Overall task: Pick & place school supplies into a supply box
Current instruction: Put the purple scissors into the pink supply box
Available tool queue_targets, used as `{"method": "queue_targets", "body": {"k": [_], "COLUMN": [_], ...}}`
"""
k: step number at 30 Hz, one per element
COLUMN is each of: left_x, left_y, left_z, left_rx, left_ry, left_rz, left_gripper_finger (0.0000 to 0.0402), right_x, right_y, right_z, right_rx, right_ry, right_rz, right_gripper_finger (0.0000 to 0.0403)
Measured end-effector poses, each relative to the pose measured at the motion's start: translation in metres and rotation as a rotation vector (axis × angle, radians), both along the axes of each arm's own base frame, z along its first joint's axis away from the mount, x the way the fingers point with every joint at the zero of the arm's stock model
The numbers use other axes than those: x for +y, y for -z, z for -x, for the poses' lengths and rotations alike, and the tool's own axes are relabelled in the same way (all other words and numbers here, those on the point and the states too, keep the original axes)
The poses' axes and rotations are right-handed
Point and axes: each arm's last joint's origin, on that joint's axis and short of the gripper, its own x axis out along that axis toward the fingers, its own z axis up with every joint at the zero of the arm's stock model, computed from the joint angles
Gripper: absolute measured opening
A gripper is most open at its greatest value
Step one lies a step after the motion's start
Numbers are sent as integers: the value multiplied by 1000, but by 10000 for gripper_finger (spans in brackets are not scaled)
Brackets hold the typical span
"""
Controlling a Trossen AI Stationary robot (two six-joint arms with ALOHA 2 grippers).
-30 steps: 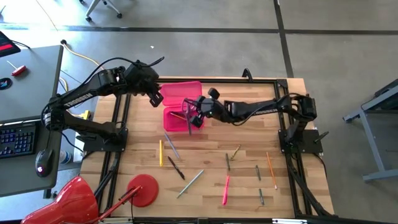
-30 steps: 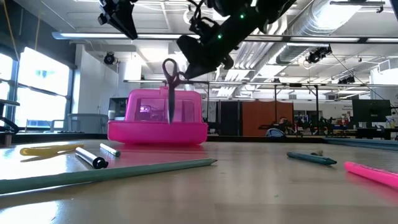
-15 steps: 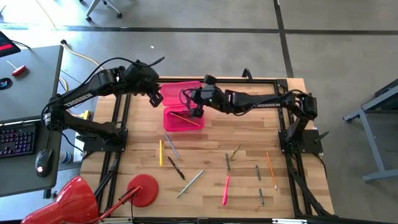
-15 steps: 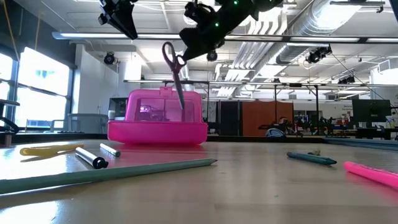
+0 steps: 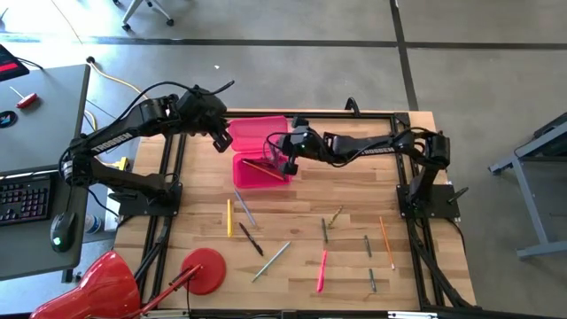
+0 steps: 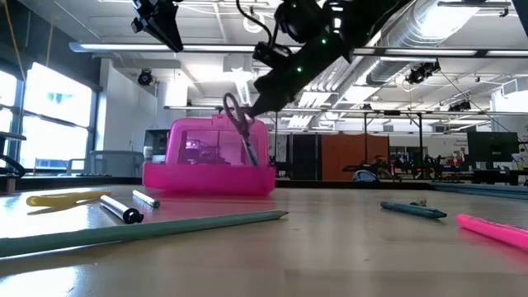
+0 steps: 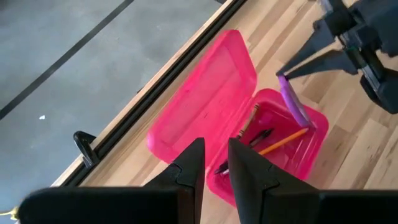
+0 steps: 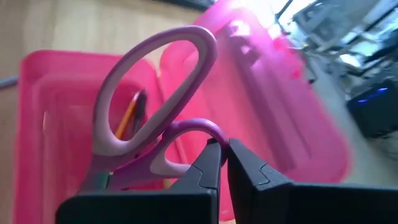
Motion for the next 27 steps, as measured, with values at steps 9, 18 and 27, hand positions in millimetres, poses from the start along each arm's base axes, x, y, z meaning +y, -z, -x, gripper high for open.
{"method": "queue_targets", "body": {"k": [9, 18, 27], "left_x": [0, 1, 1], "left_y": [0, -3, -3], "left_z": [0, -3, -3], "left_rx": [-4, -42, -45], "left_ry": [0, -1, -1], "left_rz": [-2, -19, -20], "left_gripper_finger": [101, 101, 101], "right_x": [6, 6, 7], "right_y": [4, 6, 44], "right_z": [0, -1, -18], "right_rx": [7, 5, 43], "right_ry": [-186, -212, -195], "right_rz": [-62, -79, -62], "right_gripper_finger": [0, 0, 0]}}
